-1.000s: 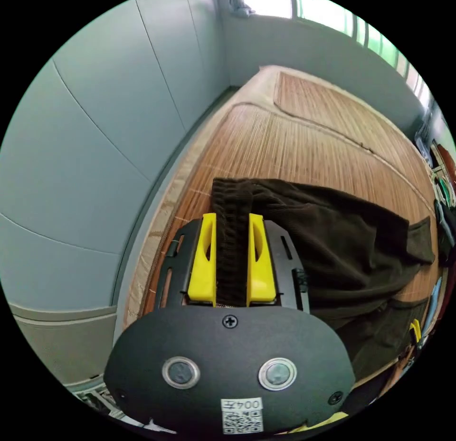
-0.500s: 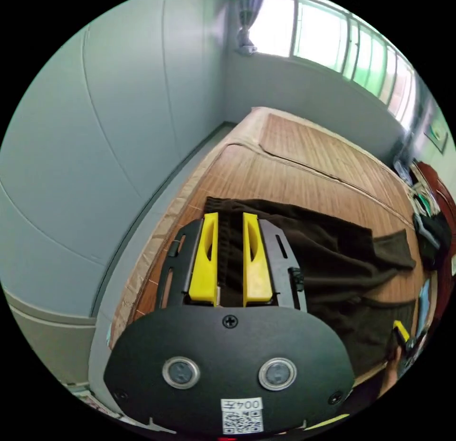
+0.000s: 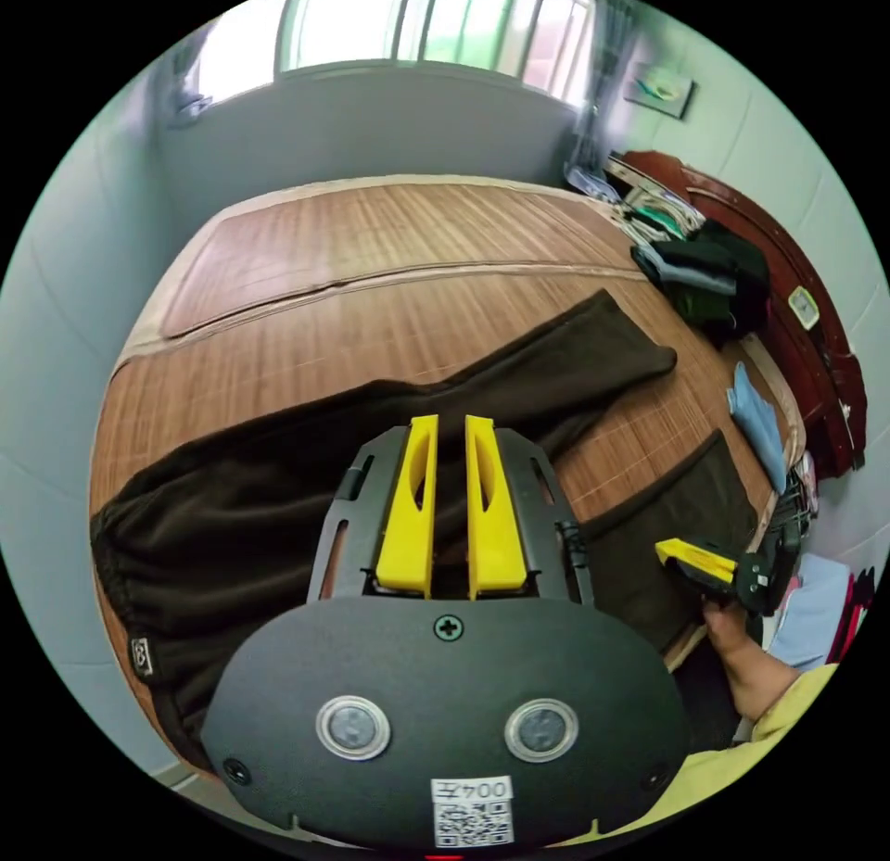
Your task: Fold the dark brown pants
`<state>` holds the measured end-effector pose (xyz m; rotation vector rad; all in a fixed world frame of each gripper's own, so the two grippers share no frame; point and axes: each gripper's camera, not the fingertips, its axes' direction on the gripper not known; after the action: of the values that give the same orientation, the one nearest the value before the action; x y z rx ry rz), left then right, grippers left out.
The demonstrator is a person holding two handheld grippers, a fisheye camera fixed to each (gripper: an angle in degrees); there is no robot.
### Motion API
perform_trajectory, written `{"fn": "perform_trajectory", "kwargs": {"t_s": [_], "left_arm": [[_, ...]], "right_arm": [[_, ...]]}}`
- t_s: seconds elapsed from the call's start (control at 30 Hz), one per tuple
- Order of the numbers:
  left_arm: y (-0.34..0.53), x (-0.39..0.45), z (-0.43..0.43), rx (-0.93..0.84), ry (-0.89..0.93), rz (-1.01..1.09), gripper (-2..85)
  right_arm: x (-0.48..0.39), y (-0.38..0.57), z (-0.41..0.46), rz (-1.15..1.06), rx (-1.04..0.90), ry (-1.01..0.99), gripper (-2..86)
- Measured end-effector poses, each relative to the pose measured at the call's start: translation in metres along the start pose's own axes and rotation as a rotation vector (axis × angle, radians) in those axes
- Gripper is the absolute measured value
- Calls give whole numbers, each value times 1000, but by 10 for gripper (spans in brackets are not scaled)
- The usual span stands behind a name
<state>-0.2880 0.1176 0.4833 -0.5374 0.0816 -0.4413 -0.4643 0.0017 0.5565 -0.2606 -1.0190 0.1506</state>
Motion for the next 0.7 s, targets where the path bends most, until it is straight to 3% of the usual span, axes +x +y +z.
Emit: {"fn": "perform_trajectory", "kwargs": {"t_s": [0.23,0.5,0.6,0.7], "left_arm": [[-89,144,117,-123,-47,149,14],[-140,226,220,-288,-218,236,7],[-167,251,238,-261,-324,272,6],[-198,270,207,50,-490,197,6]], "right_arm": [[14,4,-8,17,-7,-33,-8],[15,11,-18,11,-9,-16,-8],[17,14,-22,16,-9,-31,-8],[18,18,-27,-1,-14,-42,-8]]}}
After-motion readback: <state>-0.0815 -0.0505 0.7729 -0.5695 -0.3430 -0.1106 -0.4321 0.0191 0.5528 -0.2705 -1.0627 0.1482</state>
